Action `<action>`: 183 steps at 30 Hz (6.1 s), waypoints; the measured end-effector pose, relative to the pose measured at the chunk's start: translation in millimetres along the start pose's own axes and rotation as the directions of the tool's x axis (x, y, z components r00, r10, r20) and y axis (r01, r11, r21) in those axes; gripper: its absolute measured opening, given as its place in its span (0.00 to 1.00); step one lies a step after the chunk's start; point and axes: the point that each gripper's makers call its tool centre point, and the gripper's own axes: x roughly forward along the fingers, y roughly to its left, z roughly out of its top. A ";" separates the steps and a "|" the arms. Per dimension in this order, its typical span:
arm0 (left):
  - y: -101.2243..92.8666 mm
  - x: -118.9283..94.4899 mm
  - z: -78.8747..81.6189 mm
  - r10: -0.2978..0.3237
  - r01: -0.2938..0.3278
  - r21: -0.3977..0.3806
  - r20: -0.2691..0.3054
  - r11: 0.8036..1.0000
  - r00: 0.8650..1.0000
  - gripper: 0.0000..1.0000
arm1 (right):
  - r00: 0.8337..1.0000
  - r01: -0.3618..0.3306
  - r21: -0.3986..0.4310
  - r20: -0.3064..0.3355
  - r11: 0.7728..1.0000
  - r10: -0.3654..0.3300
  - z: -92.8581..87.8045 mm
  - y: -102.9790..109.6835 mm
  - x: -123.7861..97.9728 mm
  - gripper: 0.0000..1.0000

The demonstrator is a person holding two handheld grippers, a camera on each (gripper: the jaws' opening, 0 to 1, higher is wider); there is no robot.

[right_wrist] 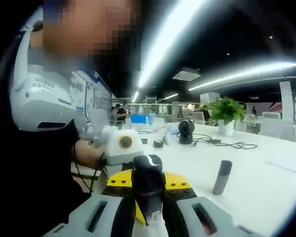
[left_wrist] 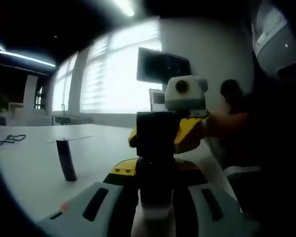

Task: Pick up cosmetic bottle twist off cap place on table pick up cap screw tight cap place on table

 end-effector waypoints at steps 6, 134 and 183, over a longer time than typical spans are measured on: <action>15.2 0.3 -0.7 0.067 -0.067 0.004 -0.002 0.998 0.998 0.16 | 0.997 0.078 0.007 0.014 0.997 -0.078 0.7 -9.3 5.6 0.14; -51.5 -4.6 -1.5 -0.253 0.253 -0.044 0.003 0.966 0.967 0.16 | 0.964 -0.266 0.051 0.016 0.963 0.265 -1.1 41.1 -8.4 0.17; 46.9 -4.0 -4.6 0.172 -0.172 0.009 -0.005 0.985 0.985 0.15 | 0.900 0.435 0.049 0.006 0.899 -0.436 1.4 -36.2 25.8 0.16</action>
